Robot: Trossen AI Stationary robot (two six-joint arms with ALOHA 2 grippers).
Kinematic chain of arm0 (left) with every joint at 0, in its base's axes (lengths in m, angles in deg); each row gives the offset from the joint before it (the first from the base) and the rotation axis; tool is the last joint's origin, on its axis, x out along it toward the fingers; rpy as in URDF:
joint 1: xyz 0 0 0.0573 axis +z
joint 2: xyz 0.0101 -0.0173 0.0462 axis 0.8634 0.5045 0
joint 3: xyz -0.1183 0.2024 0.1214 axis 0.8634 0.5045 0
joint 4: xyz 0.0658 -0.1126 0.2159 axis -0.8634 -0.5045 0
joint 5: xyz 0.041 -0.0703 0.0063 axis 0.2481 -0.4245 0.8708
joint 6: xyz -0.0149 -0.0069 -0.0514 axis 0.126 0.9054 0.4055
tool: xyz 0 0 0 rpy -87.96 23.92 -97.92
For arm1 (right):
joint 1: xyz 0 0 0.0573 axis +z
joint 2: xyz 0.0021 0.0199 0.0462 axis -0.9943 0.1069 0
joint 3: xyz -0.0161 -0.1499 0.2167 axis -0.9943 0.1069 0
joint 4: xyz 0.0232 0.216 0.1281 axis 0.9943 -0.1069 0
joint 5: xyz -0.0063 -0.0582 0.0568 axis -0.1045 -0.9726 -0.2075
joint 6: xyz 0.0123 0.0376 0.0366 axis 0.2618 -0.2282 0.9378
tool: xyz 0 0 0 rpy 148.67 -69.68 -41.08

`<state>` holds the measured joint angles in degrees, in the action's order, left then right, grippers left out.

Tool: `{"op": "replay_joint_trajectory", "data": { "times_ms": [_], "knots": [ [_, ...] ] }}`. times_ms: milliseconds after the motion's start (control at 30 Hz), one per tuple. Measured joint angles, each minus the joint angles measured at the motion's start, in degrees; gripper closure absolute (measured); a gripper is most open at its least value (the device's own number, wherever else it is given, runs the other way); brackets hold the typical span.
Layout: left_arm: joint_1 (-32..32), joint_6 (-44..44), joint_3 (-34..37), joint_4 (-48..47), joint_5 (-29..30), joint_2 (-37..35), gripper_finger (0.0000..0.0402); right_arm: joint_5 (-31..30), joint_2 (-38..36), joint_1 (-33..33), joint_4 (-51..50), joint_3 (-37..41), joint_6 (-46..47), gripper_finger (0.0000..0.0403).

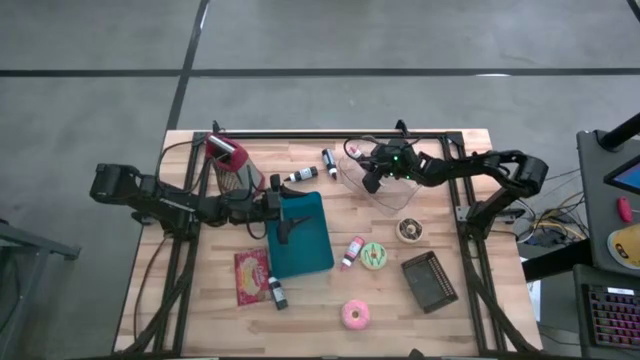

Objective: Pick & Place Food Item
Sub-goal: Put the top pink food coloring bottle into the transparent bin

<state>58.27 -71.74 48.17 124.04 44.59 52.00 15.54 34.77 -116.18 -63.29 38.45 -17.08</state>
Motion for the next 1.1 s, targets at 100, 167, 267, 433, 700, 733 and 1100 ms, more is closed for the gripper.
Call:
{"op": "replay_joint_trajectory", "data": {
  "times_ms": [100, 167, 267, 433, 700, 733, 1100],
  "knots": [
    [0.00, 0.00, 0.00, -0.02, 0.00, 0.00, 0.0096, 0.34, -0.11, 0.00, -2.15, -0.33, -0.12, 0.0331],
    [-0.02, 0.00, 0.02, -0.05, 0.00, 0.00, 0.0096, 0.61, -0.11, 0.03, -4.90, -1.02, -0.28, 0.0332],
    [0.00, 0.00, 0.00, -0.09, 0.00, 0.00, 0.0096, 0.57, -0.11, -0.02, -8.86, -2.10, -0.31, 0.0333],
    [-0.01, 0.00, 0.01, -0.17, 0.00, 0.00, 0.0097, 0.69, -0.67, 0.07, -13.79, -3.41, -0.15, 0.0333],
    [0.00, -0.01, 0.02, -0.20, -0.02, 0.00, 0.0097, 2.01, -1.25, 0.07, -22.96, -7.26, -0.15, 0.0327],
    [0.00, 0.00, 0.02, -0.20, -0.03, 0.00, 0.0097, 1.99, -1.25, 0.07, -24.24, -7.88, -0.28, 0.0326],
    [0.00, 0.00, 0.01, -0.22, -0.05, 0.00, 0.0097, 4.38, -1.26, 0.06, -39.27, -14.78, -3.68, 0.0322]
  ]
}}
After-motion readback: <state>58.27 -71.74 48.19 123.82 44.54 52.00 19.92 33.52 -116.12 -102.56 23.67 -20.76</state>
